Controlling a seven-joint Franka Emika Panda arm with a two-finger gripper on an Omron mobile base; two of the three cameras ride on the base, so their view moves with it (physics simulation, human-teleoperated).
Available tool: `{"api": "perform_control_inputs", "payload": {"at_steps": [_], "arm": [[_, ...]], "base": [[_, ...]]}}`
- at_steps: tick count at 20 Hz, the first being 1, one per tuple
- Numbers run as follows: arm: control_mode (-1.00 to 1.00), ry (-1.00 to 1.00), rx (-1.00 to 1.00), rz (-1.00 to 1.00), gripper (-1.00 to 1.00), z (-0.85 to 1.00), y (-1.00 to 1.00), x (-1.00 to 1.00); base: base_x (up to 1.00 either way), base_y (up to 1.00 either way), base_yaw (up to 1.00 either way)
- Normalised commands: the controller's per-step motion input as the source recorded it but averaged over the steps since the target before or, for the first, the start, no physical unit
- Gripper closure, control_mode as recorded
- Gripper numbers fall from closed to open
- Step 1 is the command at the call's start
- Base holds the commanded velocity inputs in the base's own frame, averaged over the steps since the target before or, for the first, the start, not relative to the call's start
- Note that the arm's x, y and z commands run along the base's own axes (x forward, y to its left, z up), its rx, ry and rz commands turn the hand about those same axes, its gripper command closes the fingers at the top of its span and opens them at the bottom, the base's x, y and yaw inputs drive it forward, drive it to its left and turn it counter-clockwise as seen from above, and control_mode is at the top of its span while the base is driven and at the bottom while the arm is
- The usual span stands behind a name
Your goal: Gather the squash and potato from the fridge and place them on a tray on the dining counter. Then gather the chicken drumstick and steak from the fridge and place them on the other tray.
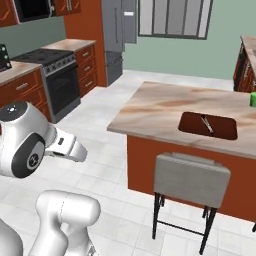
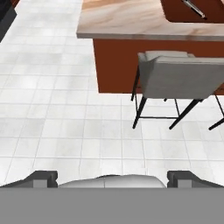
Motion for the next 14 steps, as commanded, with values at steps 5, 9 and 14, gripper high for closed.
{"api": "perform_control_inputs", "payload": {"at_steps": [5, 9, 14], "arm": [[1.0, 0.0, 0.0, 0.0, -1.0, 0.0, 0.0, 0.0], [1.0, 0.0, 0.0, 0.0, -1.0, 0.0, 0.0, 0.0], [1.0, 0.0, 0.0, 0.0, -1.0, 0.0, 0.0, 0.0]], "base": [[0.37, 0.6, -0.09], [0.51, 0.61, -0.07], [0.52, 0.5, -0.04]]}}
